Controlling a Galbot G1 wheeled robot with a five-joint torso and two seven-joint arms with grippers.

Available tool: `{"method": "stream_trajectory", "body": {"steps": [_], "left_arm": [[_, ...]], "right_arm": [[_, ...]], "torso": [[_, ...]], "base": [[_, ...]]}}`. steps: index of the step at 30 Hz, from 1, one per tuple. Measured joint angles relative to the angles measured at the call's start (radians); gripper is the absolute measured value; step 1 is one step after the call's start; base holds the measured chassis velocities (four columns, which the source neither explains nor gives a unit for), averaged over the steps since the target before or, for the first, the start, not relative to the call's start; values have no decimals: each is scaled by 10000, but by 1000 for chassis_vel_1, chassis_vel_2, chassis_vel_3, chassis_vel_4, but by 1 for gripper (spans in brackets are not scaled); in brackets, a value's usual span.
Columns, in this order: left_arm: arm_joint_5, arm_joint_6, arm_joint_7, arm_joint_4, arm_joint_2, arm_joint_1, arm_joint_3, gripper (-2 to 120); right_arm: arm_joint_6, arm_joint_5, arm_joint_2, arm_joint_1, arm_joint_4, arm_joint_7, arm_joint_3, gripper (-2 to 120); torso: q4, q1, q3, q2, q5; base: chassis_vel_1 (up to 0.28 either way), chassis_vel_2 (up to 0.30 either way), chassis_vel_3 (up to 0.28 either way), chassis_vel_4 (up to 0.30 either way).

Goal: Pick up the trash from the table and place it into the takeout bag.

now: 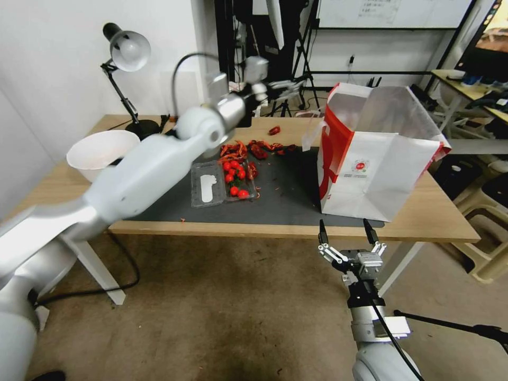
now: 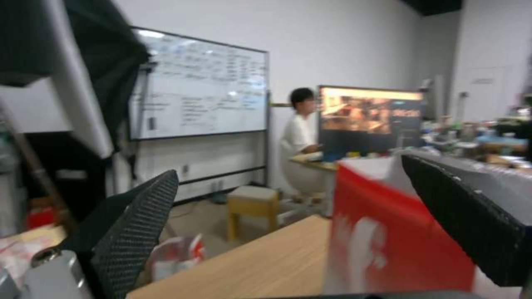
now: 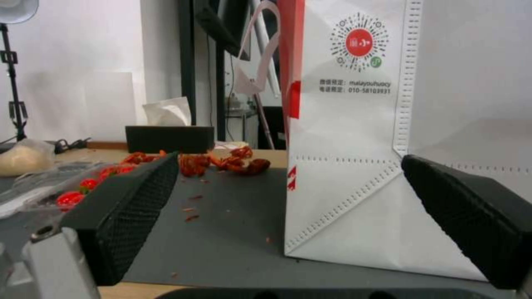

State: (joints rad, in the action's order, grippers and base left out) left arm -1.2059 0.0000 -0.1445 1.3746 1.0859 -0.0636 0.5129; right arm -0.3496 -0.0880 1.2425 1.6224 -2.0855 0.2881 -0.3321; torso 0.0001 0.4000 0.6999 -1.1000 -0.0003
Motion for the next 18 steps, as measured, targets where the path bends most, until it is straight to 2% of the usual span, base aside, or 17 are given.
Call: {"method": "stream_trajectory", "body": {"steps": [4, 6, 7, 8, 10, 13, 14, 17, 18], "left_arm": [[476, 40, 710, 894, -900, 1328, -921, 100], [551, 58, 811, 1063, -1036, 1580, -1123, 100], [625, 84, 928, 1234, -1166, 1862, -1388, 100], [768, 149, 1148, 1591, -1371, 2474, -1997, 100], [831, 167, 1211, 1725, -1434, 2713, -2211, 100], [1363, 277, 1449, 2382, -1712, 4111, -3365, 100], [1363, 277, 1449, 2382, -1712, 4111, -3365, 100], [1710, 323, 1564, 2941, -2011, 5477, -4336, 100], [1710, 323, 1564, 2941, -2011, 5477, -4336, 100]], "right_arm": [[14, 21, -9, 48, -23, 1, 8, 100], [17, 22, -18, 62, -35, 2, 6, 100], [18, 24, -30, 78, -46, 2, 4, 100], [22, 32, -34, 98, -50, 2, 4, 100], [23, 36, -31, 98, -53, 2, 3, 100], [40, 69, -5, 95, -55, -3, 41, 100], [40, 69, -5, 95, -55, -3, 41, 100], [52, 113, 9, 92, -55, -18, 103, 100], [52, 113, 9, 92, -55, -18, 103, 100]], "torso": [[1, 0, 0, 0, -1], [1, 0, -1, -1, 2], [1, -1, 0, 0, 1], [-1, -1, 0, 0, 1], [-1, 0, -1, -1, 4], [0, -1, -1, 0, 3], [0, -1, -1, 0, 3], [0, -1, 0, 0, 2], [0, -1, 0, 0, 2]], "base": [[0, 0, 0, 0], [0, 0, 0, 0], [0, 0, 0, 0], [0, 0, 0, 0], [0, 0, 0, 0], [0, 0, 0, 0], [0, 0, 0, 0], [0, 0, 0, 0], [0, 0, 0, 0]]}}
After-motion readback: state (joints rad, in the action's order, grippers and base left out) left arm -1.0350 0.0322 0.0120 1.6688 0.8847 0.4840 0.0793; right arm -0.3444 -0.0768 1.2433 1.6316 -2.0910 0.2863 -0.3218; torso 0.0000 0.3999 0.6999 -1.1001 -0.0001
